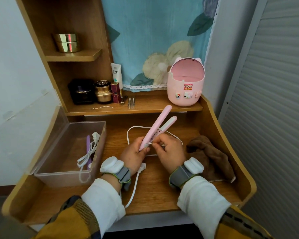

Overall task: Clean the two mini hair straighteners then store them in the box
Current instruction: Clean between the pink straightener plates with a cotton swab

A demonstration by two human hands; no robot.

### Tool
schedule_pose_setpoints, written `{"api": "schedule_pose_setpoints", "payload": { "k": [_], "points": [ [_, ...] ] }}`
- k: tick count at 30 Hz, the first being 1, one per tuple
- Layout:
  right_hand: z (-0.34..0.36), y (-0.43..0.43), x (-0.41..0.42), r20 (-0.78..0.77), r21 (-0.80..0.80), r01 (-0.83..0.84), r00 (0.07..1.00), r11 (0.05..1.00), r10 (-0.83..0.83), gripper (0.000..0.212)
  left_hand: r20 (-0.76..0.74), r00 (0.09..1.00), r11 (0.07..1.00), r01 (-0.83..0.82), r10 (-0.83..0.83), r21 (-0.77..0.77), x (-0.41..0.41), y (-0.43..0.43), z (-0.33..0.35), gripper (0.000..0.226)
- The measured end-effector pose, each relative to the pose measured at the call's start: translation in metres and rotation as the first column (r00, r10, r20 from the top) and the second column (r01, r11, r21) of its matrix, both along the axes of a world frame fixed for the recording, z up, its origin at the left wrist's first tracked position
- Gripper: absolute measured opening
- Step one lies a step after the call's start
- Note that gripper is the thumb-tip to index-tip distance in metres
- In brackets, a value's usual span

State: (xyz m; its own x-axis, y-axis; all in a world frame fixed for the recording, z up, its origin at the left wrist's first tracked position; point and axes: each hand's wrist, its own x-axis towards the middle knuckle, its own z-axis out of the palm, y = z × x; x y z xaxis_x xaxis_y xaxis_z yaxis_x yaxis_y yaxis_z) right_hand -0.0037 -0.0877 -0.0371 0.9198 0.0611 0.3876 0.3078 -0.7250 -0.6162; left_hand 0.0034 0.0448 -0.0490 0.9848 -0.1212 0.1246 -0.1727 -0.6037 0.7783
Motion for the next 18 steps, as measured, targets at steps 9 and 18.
{"api": "schedule_pose_setpoints", "payload": {
  "k": [9, 18],
  "points": [
    [0.0015, 0.0080, -0.0016, -0.020, -0.253, 0.048, 0.998, 0.966, -0.055, 0.017, 0.020, 1.000, 1.000, 0.007, -0.007, 0.004, -0.0012, -0.0046, 0.0006, 0.035],
    [0.0031, 0.0026, -0.0060, -0.011, -0.160, 0.104, 0.994, 0.982, -0.108, 0.012, 0.034, 0.998, 0.999, -0.046, 0.046, 0.007, 0.0008, -0.0079, -0.0011, 0.038]
  ]
}}
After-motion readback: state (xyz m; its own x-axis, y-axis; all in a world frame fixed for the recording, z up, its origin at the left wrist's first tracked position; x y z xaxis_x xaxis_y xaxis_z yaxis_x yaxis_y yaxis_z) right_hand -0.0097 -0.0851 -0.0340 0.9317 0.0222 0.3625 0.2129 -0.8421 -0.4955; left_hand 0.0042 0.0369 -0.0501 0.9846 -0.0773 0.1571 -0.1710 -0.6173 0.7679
